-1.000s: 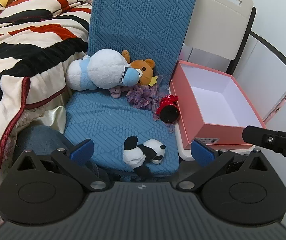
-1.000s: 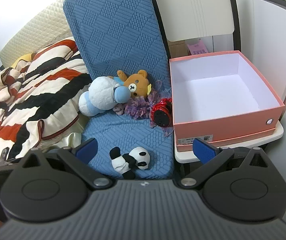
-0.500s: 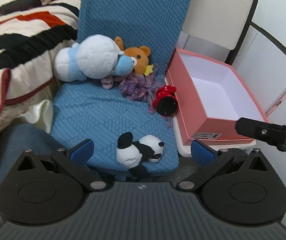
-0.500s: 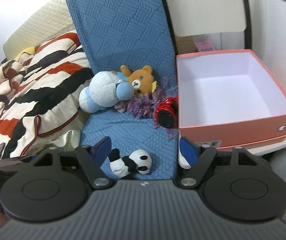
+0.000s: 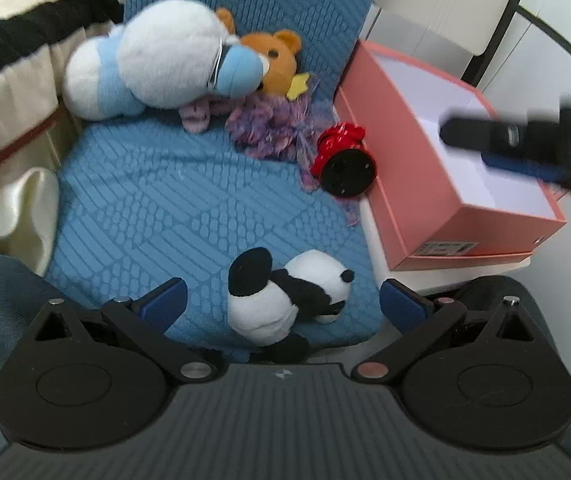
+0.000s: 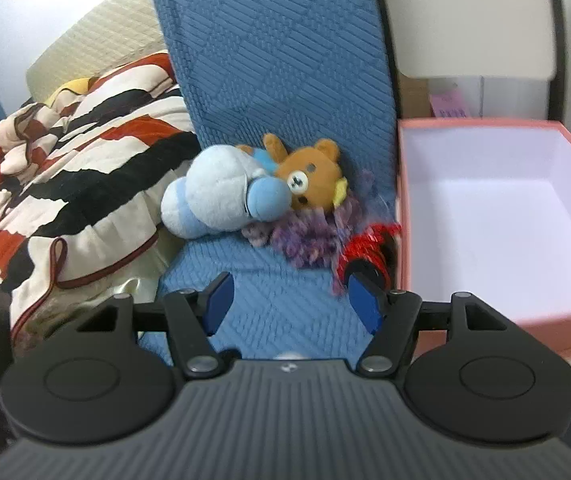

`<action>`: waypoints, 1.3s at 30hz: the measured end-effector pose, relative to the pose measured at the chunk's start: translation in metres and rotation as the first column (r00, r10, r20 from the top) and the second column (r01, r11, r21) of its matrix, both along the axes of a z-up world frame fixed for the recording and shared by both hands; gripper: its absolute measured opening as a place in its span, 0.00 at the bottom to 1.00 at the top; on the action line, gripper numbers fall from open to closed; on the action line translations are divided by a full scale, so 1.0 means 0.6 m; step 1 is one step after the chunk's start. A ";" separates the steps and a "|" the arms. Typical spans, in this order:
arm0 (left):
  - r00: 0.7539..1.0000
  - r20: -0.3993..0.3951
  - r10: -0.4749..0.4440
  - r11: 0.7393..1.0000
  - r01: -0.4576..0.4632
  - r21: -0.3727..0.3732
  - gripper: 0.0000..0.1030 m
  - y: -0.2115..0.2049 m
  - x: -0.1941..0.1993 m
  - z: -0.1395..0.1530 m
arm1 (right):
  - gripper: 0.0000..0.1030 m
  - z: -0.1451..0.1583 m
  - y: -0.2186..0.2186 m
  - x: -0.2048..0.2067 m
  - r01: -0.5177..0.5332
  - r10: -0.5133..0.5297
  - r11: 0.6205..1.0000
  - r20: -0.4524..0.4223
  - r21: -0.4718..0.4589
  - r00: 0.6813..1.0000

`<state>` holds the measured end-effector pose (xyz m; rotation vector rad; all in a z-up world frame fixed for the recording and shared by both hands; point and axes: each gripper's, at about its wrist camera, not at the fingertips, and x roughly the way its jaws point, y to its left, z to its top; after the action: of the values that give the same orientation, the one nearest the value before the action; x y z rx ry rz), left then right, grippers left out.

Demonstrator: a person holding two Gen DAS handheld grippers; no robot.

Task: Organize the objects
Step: 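Close left tool on the panda plush while right tool grasps the red lion figurine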

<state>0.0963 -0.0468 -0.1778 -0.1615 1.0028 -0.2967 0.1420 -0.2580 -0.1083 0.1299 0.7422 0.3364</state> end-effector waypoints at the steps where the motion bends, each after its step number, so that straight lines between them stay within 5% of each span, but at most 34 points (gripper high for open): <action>1: 1.000 -0.012 -0.003 1.000 0.003 -0.005 1.00 0.001 0.007 -0.010 | 0.65 -0.006 0.007 0.013 -0.002 0.002 1.000 -0.002 -0.019 1.000; 14: 0.990 -0.105 -0.096 0.995 0.098 0.013 1.00 -0.010 0.047 -0.092 | 0.63 -0.107 0.068 0.156 -0.124 0.105 0.956 -0.082 -0.268 0.991; 22: 0.984 -0.141 -0.111 0.994 0.109 -0.024 0.90 -0.013 0.067 -0.120 | 0.64 -0.162 0.093 0.198 -0.196 0.150 0.858 -0.134 -0.474 0.980; 24: 0.982 -0.148 -0.115 0.993 0.111 -0.037 0.81 -0.014 0.071 -0.122 | 0.64 -0.168 0.099 0.202 -0.210 0.158 0.832 -0.145 -0.513 0.977; 39: 0.996 -0.085 -0.036 0.982 0.019 -0.190 0.64 0.022 0.082 -0.120 | 0.44 -0.189 0.122 0.232 -0.301 0.211 0.734 -0.216 -0.609 0.953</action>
<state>0.1458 -0.0336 -0.2500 -0.3357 1.0640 -0.4136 0.2811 -0.1849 -0.2217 -0.6156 0.9767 0.3229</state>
